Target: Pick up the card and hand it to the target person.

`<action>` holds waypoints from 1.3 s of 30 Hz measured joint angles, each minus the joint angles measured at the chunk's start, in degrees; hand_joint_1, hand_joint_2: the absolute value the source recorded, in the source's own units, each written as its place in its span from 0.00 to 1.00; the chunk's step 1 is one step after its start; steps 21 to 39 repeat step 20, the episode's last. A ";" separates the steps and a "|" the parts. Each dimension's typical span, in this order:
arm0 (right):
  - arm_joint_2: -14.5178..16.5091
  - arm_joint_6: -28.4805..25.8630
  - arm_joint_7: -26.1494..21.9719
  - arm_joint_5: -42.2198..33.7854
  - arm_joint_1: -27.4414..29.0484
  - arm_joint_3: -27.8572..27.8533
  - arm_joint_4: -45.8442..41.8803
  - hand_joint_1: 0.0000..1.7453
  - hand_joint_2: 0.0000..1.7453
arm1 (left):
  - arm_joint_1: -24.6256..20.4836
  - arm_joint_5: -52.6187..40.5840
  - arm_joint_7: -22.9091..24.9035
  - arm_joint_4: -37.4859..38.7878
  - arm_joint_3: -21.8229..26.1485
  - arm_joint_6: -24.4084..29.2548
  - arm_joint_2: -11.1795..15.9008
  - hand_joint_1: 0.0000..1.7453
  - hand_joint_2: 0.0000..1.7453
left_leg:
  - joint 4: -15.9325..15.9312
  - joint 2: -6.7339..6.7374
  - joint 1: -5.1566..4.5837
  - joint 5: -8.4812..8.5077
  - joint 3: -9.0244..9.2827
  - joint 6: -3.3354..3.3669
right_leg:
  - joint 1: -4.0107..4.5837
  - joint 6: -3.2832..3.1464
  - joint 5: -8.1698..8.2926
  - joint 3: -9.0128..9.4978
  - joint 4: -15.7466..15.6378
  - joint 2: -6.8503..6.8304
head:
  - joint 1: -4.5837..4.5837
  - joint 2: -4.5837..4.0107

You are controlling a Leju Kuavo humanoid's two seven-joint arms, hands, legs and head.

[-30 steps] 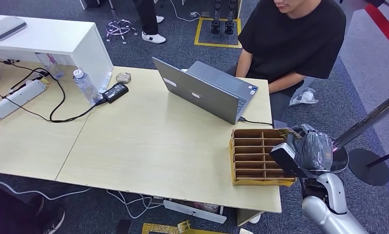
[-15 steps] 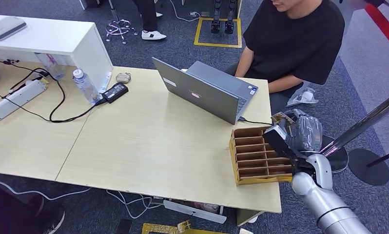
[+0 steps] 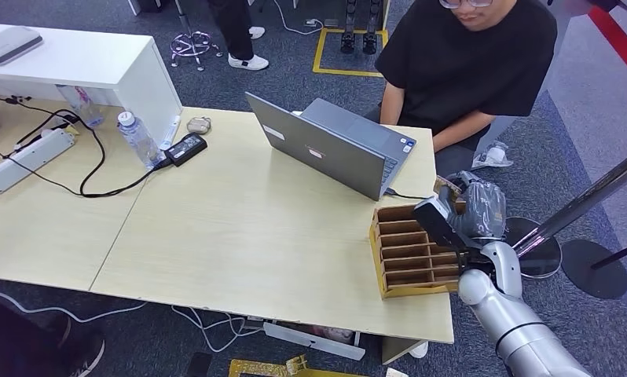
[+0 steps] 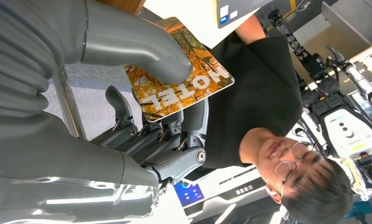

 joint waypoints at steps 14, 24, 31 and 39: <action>0.58 0.00 -1.78 -1.51 0.81 -2.03 -0.92 0.77 1.00 | 0.01 -0.01 -0.27 0.00 -0.05 -0.41 0.18 0.00 0.00 | 0.01 0.00 0.00 0.01 0.01 0.01 | 0.00 0.00 0.00 0.00 0.00 0.00 | 0.00 0.00; 0.58 0.00 -2.23 -2.48 1.32 -2.35 -2.78 0.72 1.00 | 0.00 -0.02 -0.38 0.00 -0.05 -0.42 0.23 0.00 0.00 | 0.00 0.00 0.00 0.01 0.01 0.01 | 0.00 0.00 0.00 -0.01 0.00 0.00 | 0.00 0.00; 0.58 0.00 -2.23 -2.48 1.32 -2.35 -2.78 0.72 1.00 | 0.00 -0.02 -0.38 0.00 -0.05 -0.42 0.23 0.00 0.00 | 0.00 0.00 0.00 0.01 0.01 0.01 | 0.00 0.00 0.00 -0.01 0.00 0.00 | 0.00 0.00; 0.58 0.00 -2.23 -2.48 1.32 -2.35 -2.78 0.72 1.00 | 0.00 -0.02 -0.38 0.00 -0.05 -0.42 0.23 0.00 0.00 | 0.00 0.00 0.00 0.01 0.01 0.01 | 0.00 0.00 0.00 -0.01 0.00 0.00 | 0.00 0.00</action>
